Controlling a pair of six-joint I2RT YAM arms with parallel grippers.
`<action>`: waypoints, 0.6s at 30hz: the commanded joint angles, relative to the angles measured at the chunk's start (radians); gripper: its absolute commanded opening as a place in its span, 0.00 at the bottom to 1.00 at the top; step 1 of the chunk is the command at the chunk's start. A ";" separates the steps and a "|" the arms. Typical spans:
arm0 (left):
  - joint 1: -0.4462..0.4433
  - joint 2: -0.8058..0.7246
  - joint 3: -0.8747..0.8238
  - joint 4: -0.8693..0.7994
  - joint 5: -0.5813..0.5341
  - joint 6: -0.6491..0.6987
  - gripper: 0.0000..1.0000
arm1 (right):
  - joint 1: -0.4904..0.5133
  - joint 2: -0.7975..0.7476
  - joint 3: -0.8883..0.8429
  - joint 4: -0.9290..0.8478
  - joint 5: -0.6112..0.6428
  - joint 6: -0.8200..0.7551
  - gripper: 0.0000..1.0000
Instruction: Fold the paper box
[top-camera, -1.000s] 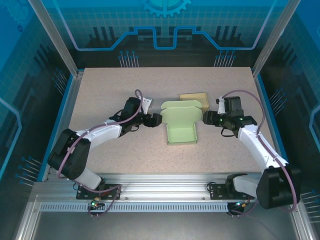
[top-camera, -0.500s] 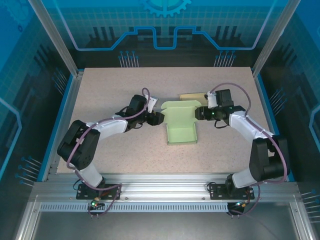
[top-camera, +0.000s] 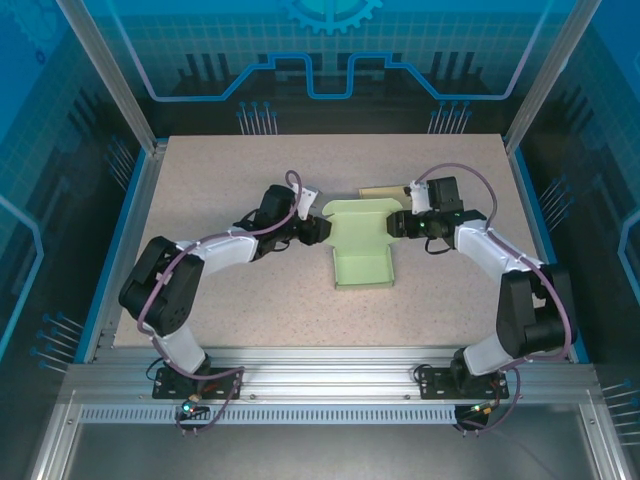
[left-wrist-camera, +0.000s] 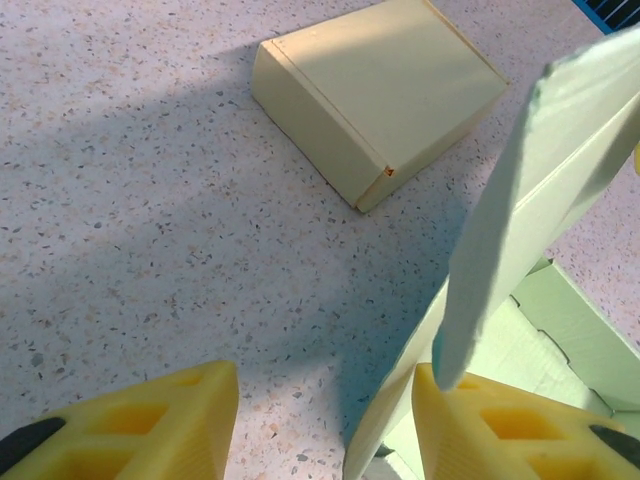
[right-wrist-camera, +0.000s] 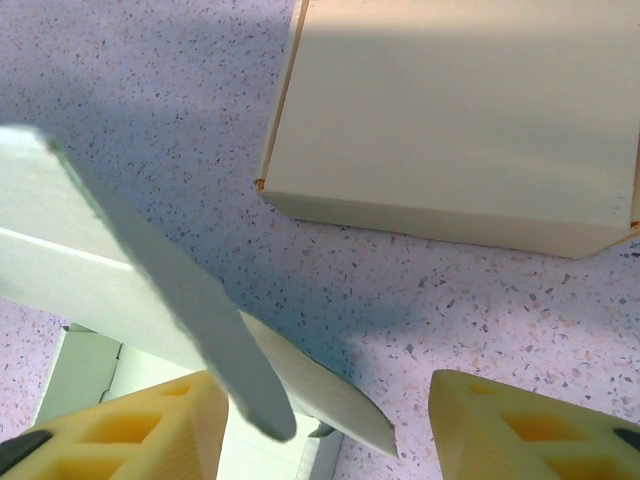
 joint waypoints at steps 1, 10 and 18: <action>0.005 0.014 0.022 0.009 0.033 0.000 0.52 | 0.011 0.014 0.032 0.015 0.007 -0.019 0.57; 0.001 0.018 0.022 -0.003 0.027 0.013 0.47 | 0.012 0.043 0.043 0.028 -0.007 -0.017 0.55; -0.020 0.026 0.037 0.032 0.022 -0.016 0.22 | 0.037 0.023 0.019 0.060 -0.031 0.015 0.32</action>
